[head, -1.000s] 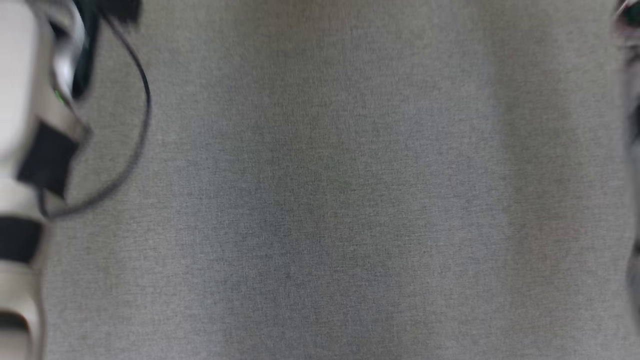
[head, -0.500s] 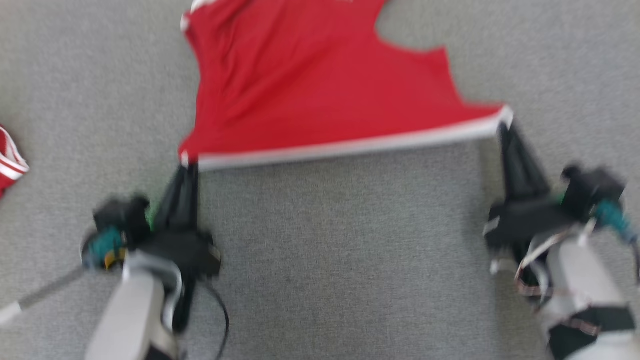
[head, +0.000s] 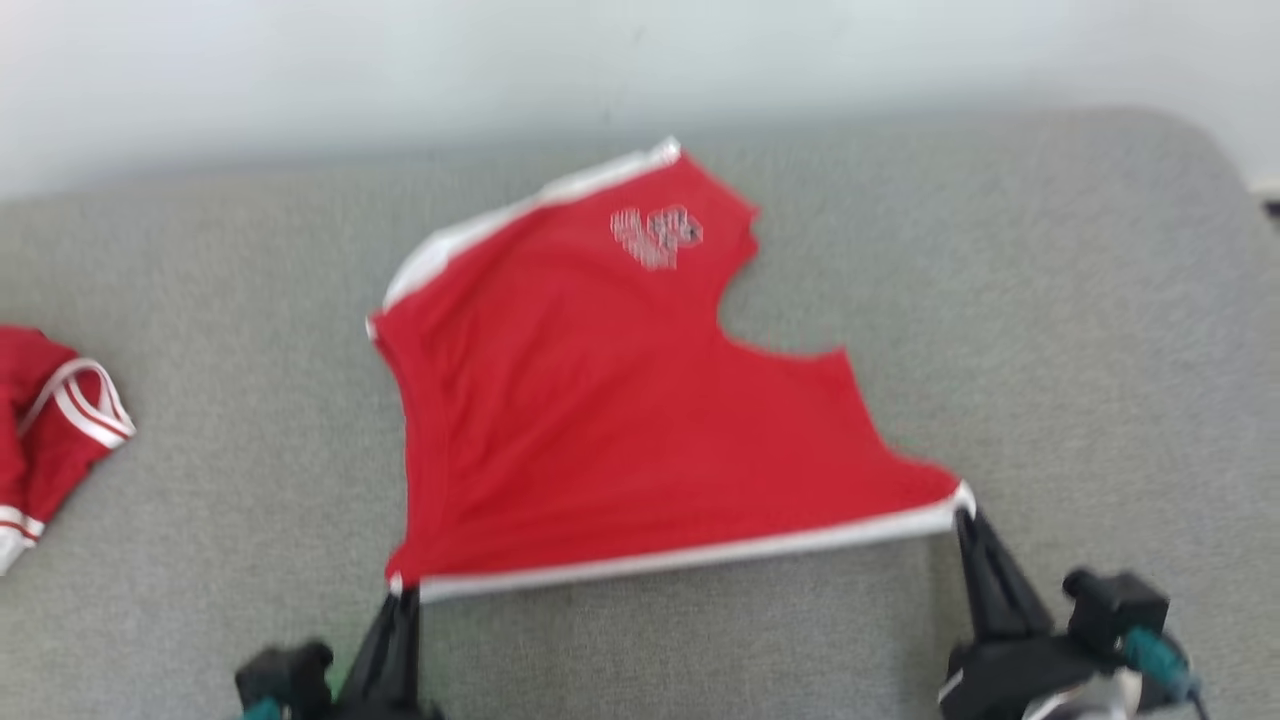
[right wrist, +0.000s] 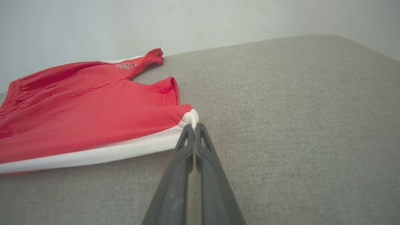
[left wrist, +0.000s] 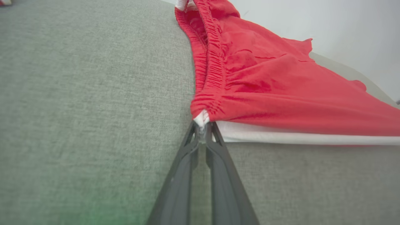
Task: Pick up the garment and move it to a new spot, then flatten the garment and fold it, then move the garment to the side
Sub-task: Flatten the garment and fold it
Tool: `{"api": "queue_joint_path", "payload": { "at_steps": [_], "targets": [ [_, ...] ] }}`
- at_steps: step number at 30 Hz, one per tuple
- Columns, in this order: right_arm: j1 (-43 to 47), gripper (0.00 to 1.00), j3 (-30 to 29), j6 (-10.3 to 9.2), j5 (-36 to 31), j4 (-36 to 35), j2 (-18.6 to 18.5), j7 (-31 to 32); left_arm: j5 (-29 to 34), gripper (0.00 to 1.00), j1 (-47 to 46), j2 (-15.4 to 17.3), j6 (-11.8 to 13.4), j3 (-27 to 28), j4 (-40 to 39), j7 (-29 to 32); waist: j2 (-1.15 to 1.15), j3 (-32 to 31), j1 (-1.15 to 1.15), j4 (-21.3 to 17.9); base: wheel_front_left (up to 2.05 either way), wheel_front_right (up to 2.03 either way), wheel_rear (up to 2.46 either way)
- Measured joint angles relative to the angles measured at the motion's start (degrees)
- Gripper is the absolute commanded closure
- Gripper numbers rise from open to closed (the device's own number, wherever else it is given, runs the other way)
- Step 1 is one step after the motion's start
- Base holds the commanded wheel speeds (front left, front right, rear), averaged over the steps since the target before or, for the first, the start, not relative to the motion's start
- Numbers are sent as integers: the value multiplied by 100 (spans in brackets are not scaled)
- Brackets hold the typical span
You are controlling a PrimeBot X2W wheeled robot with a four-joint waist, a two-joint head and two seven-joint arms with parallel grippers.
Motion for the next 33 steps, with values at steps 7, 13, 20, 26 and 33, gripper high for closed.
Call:
{"api": "queue_joint_path", "payload": {
  "at_steps": [7, 13, 20, 26, 33],
  "targets": [
    [548, 100, 16, 0, -74, 66, 137, 0, -249, 100, 675, 15, 0, -51, -27, 0, -1, -563, 0, -72, 0, 0, 0],
    [968, 100, 8, 0, -90, 69, 218, 1, -328, 100, 1149, 16, 0, -65, -162, 0, -1, -984, 0, -138, 0, 0, 0],
    [1326, 100, -48, 0, -99, 36, 241, 0, -345, 100, 1558, 8, 0, -198, -194, 0, 0, -1269, 1, -177, 0, 0, 0],
    [1322, 100, -148, -7, -93, -227, 226, -1, -377, 100, 1562, 43, 11, -412, -398, 0, 0, -1257, 2, -104, 0, 0, 0],
    [575, 100, -90, -26, -89, -403, 26, -2, -404, 100, 1050, 100, 26, -576, -802, -1, 1, -1031, 3, 82, 0, 0, 0]
  ]
}}
